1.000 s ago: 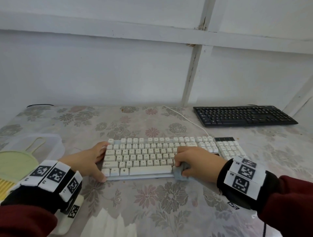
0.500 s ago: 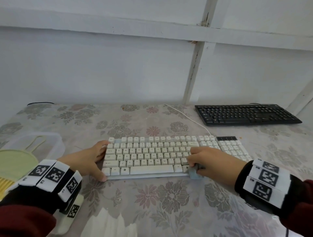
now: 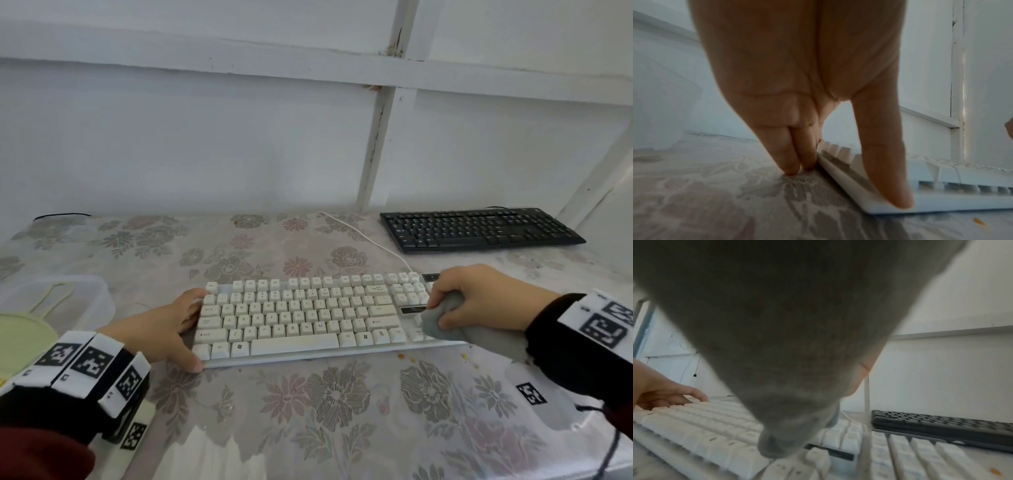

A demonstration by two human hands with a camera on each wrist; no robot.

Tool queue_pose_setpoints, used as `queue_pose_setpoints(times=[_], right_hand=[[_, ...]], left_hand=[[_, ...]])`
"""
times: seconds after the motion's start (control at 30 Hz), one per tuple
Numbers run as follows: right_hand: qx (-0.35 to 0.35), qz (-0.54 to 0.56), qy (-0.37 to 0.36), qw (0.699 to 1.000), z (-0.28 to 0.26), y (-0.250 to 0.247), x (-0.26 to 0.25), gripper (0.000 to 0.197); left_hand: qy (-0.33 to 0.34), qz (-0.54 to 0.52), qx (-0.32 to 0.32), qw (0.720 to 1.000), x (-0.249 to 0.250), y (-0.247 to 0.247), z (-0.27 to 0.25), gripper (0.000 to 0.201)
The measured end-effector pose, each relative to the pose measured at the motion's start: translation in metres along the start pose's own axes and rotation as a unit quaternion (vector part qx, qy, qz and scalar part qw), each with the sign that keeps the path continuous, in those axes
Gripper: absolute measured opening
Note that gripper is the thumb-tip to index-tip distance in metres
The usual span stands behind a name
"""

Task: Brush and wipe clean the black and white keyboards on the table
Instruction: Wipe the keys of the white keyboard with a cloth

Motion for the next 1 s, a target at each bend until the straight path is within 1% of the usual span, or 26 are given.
queue_pose_setpoints(times=[0.1,0.2,0.27,0.33,0.43,0.57,0.63,0.7,0.83,0.9,1.0], right_hand=[[-0.004,0.010,-0.014,1.000,0.007,0.011,-0.012,0.021],[-0.021,-0.026,-0.025,0.999,0.016,0.031,-0.022,0.015],[-0.015,-0.053,-0.032,0.998,0.017,0.039,-0.024,0.010],[-0.009,-0.067,-0.037,0.997,0.016,0.044,-0.021,0.010],[-0.003,-0.083,-0.044,0.996,0.009,0.047,-0.017,0.014],[0.008,-0.076,-0.053,0.996,0.004,0.045,-0.014,0.015],[0.006,-0.077,-0.052,0.996,0.004,0.045,-0.013,0.016],[0.001,-0.080,-0.047,0.996,0.005,0.044,-0.010,0.020],[-0.007,-0.106,-0.012,0.994,-0.001,0.038,0.015,0.037],[-0.002,-0.116,0.009,0.993,-0.006,0.035,0.031,0.038],[-0.013,-0.139,0.034,0.990,-0.012,0.033,0.050,0.040]], left_hand=[[0.003,-0.004,-0.001,1.000,0.000,0.001,0.000,0.146],[0.004,-0.013,-0.002,1.000,0.000,0.001,0.001,0.141],[0.004,-0.021,-0.002,1.000,0.000,0.000,0.001,0.140],[0.007,-0.028,-0.001,1.000,-0.001,0.000,0.002,0.138],[0.008,-0.038,0.002,0.999,-0.001,0.001,0.001,0.140],[0.007,-0.035,0.004,0.999,0.000,0.001,0.000,0.147],[0.005,-0.032,0.004,0.999,0.001,0.001,0.000,0.146],[0.005,-0.033,0.004,0.999,0.002,0.002,-0.001,0.143],[0.003,-0.036,0.001,0.999,0.002,0.002,0.000,0.144],[0.007,-0.035,-0.001,0.999,0.001,0.002,0.001,0.146],[0.009,-0.035,-0.001,0.999,0.000,0.001,0.001,0.148]])
Point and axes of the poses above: each hand's wrist, its own z-axis towards the middle knuckle, its own y-axis out of the palm, x = y × z, the point moved 5 cm from there along z, towards the middle knuckle, and after that the axes turned 3 degrees about -y, right-handed, at the moved point
